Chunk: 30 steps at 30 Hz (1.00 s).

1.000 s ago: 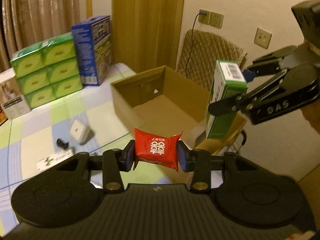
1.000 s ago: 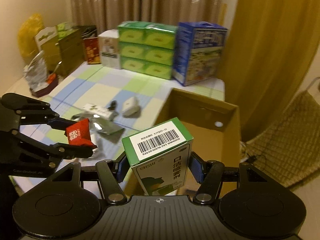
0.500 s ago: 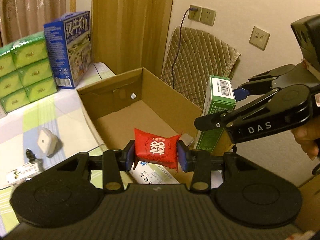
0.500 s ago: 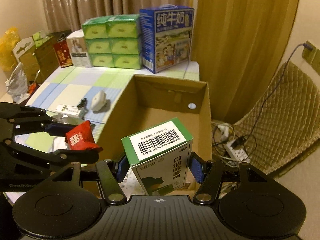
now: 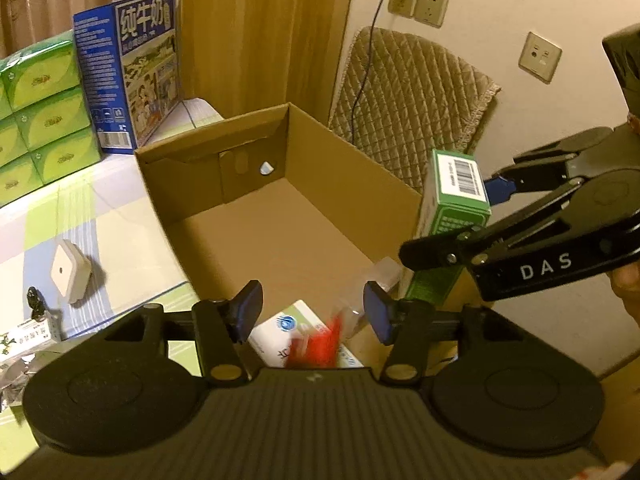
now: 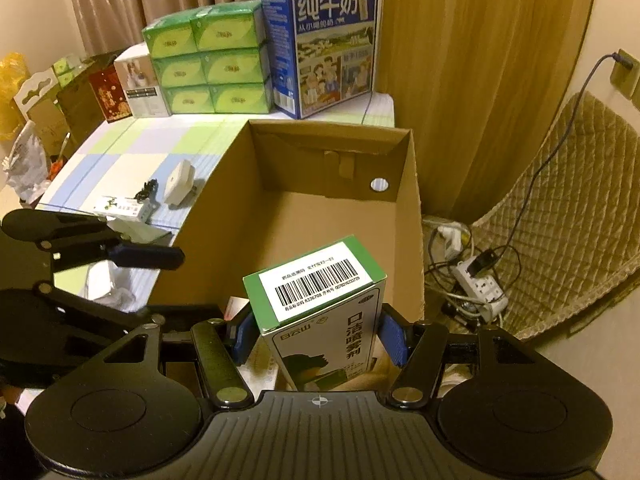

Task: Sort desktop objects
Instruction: 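Carry both items over the cardboard box and open both tools to drop them, then withdraw both tools back over the remaining items on the table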

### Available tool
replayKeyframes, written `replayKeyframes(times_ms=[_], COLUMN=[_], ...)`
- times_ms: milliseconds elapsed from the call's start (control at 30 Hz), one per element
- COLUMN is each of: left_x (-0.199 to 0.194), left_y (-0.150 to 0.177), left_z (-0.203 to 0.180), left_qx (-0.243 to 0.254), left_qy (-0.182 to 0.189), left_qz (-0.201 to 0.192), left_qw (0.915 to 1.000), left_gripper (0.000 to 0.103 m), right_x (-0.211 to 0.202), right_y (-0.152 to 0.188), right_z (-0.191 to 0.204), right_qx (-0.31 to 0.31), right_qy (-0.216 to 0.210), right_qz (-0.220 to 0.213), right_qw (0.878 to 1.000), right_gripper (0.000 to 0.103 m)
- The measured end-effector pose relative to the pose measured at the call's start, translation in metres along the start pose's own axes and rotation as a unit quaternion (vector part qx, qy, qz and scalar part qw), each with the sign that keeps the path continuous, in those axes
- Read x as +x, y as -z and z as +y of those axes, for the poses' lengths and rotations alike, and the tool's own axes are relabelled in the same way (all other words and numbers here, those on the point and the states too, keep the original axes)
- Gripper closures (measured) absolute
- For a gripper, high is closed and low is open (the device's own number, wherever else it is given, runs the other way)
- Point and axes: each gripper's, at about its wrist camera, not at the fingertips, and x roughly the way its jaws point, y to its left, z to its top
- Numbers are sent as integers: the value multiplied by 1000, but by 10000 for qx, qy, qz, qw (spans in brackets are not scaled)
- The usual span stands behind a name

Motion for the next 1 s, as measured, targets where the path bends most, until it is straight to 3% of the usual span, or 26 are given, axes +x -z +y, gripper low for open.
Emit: replayKeyframes(times_ms=[367,500,1000], left_x=[-16,-21,-61], left_y=[10,15,49], left_z=[29,37,61], left_qx=[-225,-298,-625], left_qy=[-230,-298,-533], left_qz=[-134,-161,-270], left_qw=[9994,9990,9962], left_gripper=[46,44,36], right_x=[21,18,-11], right_y=[-6,-10,-4], right_z=[6,7,25], right_qx=[36,215,234], right_qy=[-136,-202,-40], right_qz=[207,-41,-421], right_qw=[9997,9996,9988], right_gripper=[43,30,24])
